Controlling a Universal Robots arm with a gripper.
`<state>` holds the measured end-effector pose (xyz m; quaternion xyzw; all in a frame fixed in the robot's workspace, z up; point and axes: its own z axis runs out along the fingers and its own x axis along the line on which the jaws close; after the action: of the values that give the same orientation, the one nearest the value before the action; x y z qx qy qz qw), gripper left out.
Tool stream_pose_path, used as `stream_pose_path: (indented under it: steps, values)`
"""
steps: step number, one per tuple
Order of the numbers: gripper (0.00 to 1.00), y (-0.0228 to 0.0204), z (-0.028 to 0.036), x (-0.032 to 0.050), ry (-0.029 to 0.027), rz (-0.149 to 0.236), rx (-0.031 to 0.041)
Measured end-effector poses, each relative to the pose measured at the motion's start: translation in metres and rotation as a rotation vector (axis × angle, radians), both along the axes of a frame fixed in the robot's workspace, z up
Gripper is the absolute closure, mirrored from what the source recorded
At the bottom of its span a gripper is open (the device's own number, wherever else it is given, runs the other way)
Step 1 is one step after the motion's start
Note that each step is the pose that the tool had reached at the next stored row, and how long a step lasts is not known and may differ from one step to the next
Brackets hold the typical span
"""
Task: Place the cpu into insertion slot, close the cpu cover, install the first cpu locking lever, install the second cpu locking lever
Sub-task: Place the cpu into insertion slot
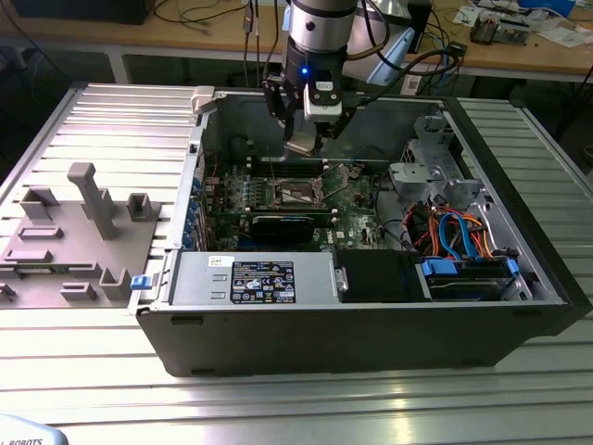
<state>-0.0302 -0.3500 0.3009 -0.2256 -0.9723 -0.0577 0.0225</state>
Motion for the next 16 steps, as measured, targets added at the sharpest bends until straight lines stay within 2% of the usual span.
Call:
stream_pose_path:
  steps: [16]
  values:
    - [0.46, 0.0000, 0.0000, 0.0000, 0.0000, 0.000, 0.0285]
